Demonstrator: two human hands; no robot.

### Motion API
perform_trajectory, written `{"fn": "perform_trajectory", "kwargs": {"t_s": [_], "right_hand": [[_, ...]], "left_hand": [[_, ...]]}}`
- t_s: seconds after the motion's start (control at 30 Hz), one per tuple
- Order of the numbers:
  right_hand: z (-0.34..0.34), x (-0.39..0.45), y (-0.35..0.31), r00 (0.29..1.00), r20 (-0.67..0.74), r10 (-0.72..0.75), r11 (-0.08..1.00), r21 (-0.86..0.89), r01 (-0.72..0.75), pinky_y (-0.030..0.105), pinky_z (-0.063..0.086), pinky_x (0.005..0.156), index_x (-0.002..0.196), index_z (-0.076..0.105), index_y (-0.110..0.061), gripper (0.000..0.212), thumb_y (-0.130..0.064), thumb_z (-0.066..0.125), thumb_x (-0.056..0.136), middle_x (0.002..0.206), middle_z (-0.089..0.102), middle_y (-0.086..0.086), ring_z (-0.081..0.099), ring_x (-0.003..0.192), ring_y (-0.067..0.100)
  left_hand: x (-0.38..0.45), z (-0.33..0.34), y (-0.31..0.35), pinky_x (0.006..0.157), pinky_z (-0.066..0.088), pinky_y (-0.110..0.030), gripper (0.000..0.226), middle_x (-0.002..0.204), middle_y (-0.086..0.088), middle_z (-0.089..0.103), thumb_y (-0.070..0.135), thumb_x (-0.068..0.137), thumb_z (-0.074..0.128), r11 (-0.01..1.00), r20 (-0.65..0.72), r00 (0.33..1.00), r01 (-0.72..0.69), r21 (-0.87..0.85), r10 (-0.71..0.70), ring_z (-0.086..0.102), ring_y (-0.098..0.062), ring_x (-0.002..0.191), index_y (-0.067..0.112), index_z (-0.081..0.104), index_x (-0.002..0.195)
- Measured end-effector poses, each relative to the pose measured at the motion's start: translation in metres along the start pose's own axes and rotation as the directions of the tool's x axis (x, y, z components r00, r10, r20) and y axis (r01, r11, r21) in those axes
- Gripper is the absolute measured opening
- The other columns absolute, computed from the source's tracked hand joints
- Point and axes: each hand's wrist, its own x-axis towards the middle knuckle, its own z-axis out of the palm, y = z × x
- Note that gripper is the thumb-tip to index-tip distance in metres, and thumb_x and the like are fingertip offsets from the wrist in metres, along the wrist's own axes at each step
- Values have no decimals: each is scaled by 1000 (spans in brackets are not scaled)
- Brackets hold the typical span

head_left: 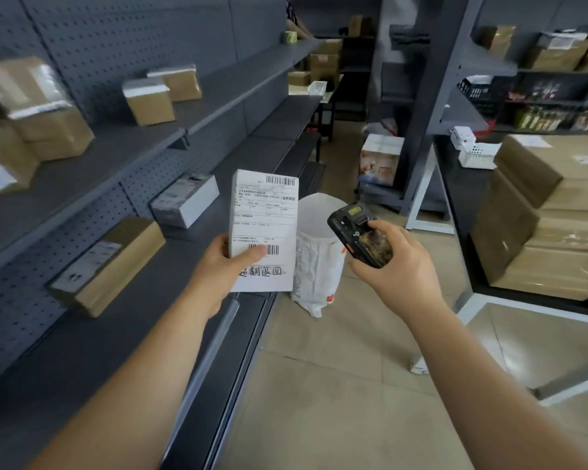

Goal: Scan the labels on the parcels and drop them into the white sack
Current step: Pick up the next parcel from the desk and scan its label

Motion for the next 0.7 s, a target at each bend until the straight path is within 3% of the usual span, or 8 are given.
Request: {"fn": "perform_trajectory", "kwargs": {"t_s": [0.1,0.17,0.3,0.43,0.57,0.7], "right_hand": [[-1,41,29,999,16,32,999,-1,-32,23,39,85,134,53,-35,63,-36,79,76,127,55,-15,42,100,-4],[5,64,47,998,20,59,998,17,-60,25,43,85,133,54,-37,63,-35,79,75,123,54,-16,45,98,-2],[27,110,81,996,39,82,997,1,-82,24,42,80,131,55,-37,63,-35,81,74,115,52,-18,48,95,1],[56,169,116,988,21,150,988,-33,-149,23,39,80,130,56,-35,61,-35,80,74,119,55,-15,52,99,5],[82,240,144,975,41,218,970,-117,-212,24,36,79,132,56,-34,61,-38,80,76,122,57,-10,54,105,12],[94,311,164,956,52,289,945,-174,-277,23,38,80,133,55,-35,62,-40,80,77,124,57,-11,57,107,14]], "left_hand": [[34,32,-3,73,55,-31,27,95,10,75,16,84,76,1000,6,1000,1,11,-1,73,-9,85,24,61,105],[59,47,-8,78,56,-36,26,97,8,76,16,83,76,999,17,1000,17,42,-18,73,-11,88,24,63,104],[122,73,-20,86,56,-41,43,106,3,75,25,77,83,994,41,997,59,89,-63,72,-17,96,21,63,114],[201,97,-35,79,57,-41,53,105,3,75,33,68,85,990,78,992,90,109,-99,72,-19,95,21,62,114],[297,123,-47,57,55,-30,32,101,1,74,19,81,79,986,106,984,130,103,-141,73,-19,85,22,61,107],[389,151,-45,68,57,-33,27,98,1,74,18,81,79,979,126,974,176,105,-189,72,-19,87,21,62,102]]}}
